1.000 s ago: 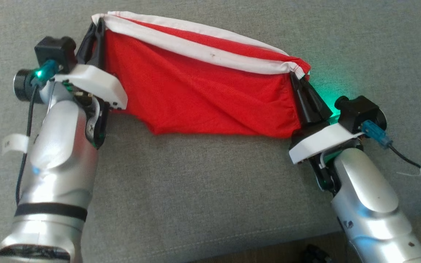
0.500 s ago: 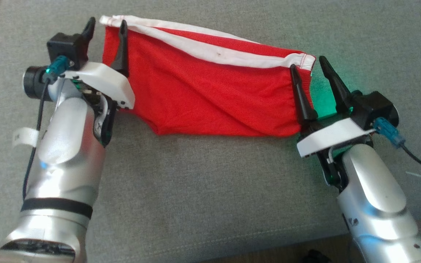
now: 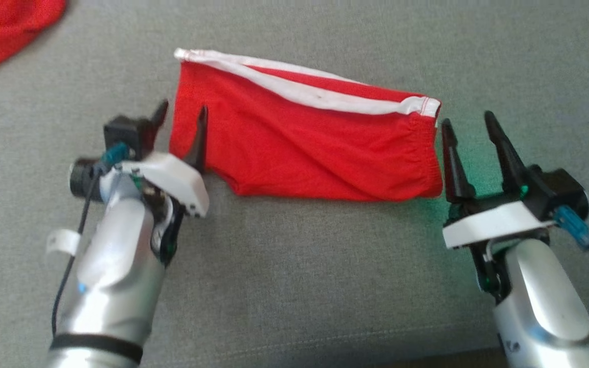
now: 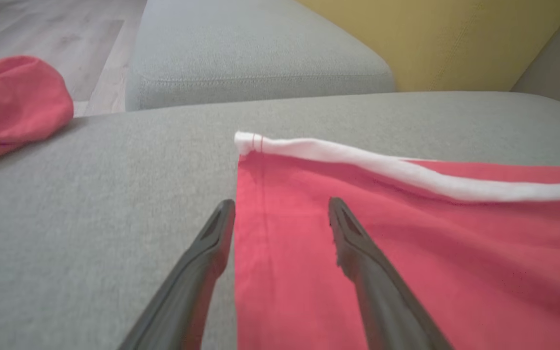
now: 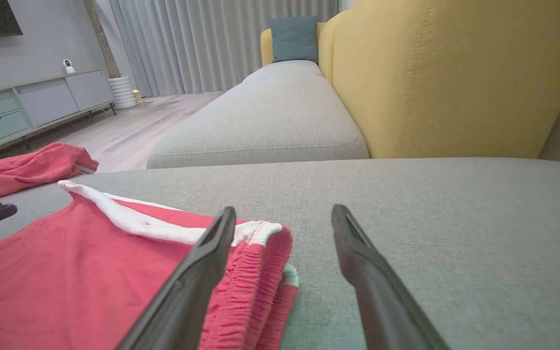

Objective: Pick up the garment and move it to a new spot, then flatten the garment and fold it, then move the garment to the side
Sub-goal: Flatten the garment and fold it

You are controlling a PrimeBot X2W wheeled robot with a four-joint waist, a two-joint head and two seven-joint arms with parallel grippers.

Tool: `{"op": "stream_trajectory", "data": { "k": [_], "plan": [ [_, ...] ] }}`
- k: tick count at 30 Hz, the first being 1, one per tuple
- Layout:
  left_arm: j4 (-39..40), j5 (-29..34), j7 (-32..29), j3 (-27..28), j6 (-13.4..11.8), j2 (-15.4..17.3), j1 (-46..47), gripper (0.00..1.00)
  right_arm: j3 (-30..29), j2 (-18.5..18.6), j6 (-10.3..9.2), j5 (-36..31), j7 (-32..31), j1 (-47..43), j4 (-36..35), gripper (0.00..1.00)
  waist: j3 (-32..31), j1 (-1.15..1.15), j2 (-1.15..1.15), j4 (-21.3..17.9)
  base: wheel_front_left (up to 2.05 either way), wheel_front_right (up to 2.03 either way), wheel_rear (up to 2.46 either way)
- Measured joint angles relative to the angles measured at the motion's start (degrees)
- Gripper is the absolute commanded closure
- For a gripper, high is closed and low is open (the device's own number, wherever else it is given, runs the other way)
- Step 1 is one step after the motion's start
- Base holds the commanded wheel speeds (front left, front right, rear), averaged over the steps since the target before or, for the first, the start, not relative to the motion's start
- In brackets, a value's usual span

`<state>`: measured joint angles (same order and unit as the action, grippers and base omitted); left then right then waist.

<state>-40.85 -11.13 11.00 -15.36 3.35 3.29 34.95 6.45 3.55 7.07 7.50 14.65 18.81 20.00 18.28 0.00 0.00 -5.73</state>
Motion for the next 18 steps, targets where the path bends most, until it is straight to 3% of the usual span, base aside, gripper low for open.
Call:
{"op": "stream_trajectory", "data": {
  "k": [14,18],
  "plan": [
    [3.2,-3.3,-12.2,1.7,-3.9,2.0,-5.6,0.0,-0.3,-0.3,0.0,0.0,0.0,-3.3,-5.8,0.0,-2.6,0.0,0.0,-2.1,0.0,0.0,0.0],
    [3.5,-4.4,-14.6,2.4,-3.9,2.2,-5.7,0.0,-0.3,-0.3,0.0,0.0,0.0,-3.7,-6.4,0.0,-2.1,0.0,0.0,-2.9,0.0,0.0,0.0]
  ]
}}
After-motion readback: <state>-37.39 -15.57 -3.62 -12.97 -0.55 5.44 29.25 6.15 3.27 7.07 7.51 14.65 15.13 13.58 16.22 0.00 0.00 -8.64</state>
